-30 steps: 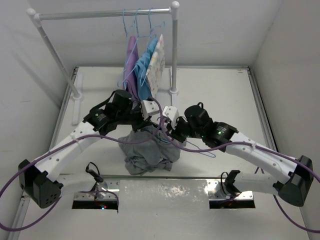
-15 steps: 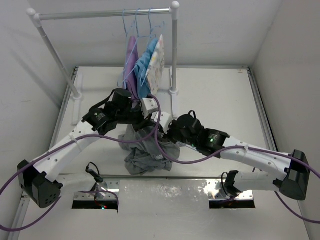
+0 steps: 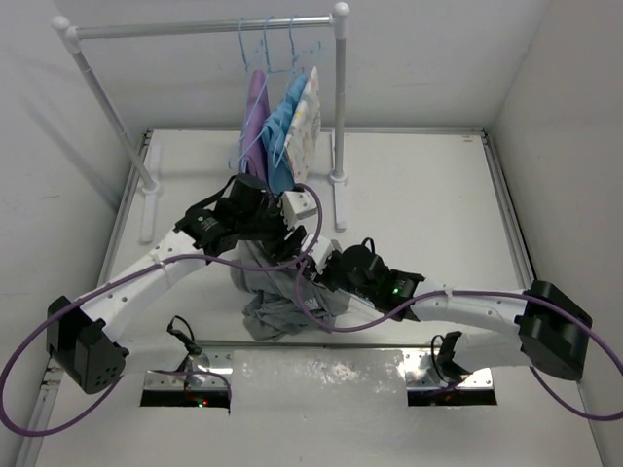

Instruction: Place the t-shirt on the hanger

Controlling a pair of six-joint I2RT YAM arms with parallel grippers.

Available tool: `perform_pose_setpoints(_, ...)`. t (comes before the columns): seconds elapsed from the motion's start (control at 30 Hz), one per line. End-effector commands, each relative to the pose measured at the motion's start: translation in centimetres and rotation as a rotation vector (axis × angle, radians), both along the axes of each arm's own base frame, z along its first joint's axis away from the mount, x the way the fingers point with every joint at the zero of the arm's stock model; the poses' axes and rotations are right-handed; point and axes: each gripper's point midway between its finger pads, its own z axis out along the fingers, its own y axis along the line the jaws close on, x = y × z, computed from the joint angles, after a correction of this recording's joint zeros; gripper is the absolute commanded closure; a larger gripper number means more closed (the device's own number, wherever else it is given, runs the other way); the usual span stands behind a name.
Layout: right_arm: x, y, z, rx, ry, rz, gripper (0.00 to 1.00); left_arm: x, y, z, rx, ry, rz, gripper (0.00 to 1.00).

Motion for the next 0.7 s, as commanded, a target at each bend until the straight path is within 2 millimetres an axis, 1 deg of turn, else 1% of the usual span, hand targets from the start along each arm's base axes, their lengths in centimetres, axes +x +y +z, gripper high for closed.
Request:
perform_pose_setpoints(0.0,0.4,0.8,0.8,0.126,-0.009,-0.027,1.00,0.1,-0.4,1.2,-0.022,-0.066,-0.013,0.44)
perform_pose_setpoints(0.03,0.6,0.6,0.6,0.137,0.002,-0.036,1.00,0.6,0.1,1.5,-0.008,-0.092,0.019,0.39)
perform_pose_setpoints(0.1,0.7,0.6,0.1,0.140,0.015,-0.035,1.00,1.1,0.9,2.1,0.000,-0.118,0.060,0.36)
perform_pose_setpoints(0.13,1.0,0.4,-0.2,0.155,0.038,-0.058,1.00,1.6,1.5,3.0,0.005,-0.150,0.098,0.35)
perform_pose_setpoints(0.17,1.1,0.3,-0.5,0.160,0.043,-0.065,1.00,2.0,2.4,3.3,0.007,-0.156,0.134,0.35)
perform_pose_setpoints(0.2,1.3,0.1,-0.6,0.169,0.055,-0.078,1.00,2.3,3.3,4.1,0.003,-0.183,0.168,0.35)
perform_pose_setpoints(0.27,1.5,-0.2,-0.7,0.178,0.064,-0.091,1.00,3.0,4.9,4.4,0.003,-0.200,0.227,0.35)
perform_pose_setpoints(0.3,1.7,-0.3,-0.7,0.184,0.068,-0.102,1.00,2.8,5.5,3.5,0.016,-0.192,0.240,0.37)
perform_pose_setpoints(0.37,1.7,-0.3,-0.7,0.189,0.073,-0.110,1.00,2.3,5.5,1.6,0.033,-0.161,0.223,0.40)
perform_pose_setpoints(0.4,1.7,-0.3,-0.6,0.192,0.074,-0.109,1.00,1.9,5.4,0.5,0.041,-0.134,0.206,0.45)
perform_pose_setpoints(0.43,1.7,-0.1,-0.5,0.198,0.080,-0.109,1.00,1.1,5.0,-1.7,0.054,-0.079,0.166,0.48)
perform_pose_setpoints(0.47,1.8,-0.1,-0.4,0.200,0.083,-0.112,1.00,0.9,4.8,-2.7,0.061,-0.052,0.153,0.49)
perform_pose_setpoints(0.53,1.8,0.0,-0.4,0.201,0.087,-0.112,1.00,0.7,4.7,-4.9,0.086,-0.005,0.139,0.48)
perform_pose_setpoints(0.57,1.8,0.1,-0.3,0.202,0.088,-0.107,1.00,1.2,4.5,-5.1,0.086,-0.017,0.144,0.43)
perform_pose_setpoints(0.6,1.7,0.2,-0.3,0.199,0.091,-0.101,1.00,1.4,4.5,-5.6,0.092,-0.016,0.152,0.40)
perform_pose_setpoints(0.67,1.7,0.5,-0.5,0.196,0.099,-0.096,1.00,2.3,4.3,-5.9,0.089,-0.034,0.166,0.37)
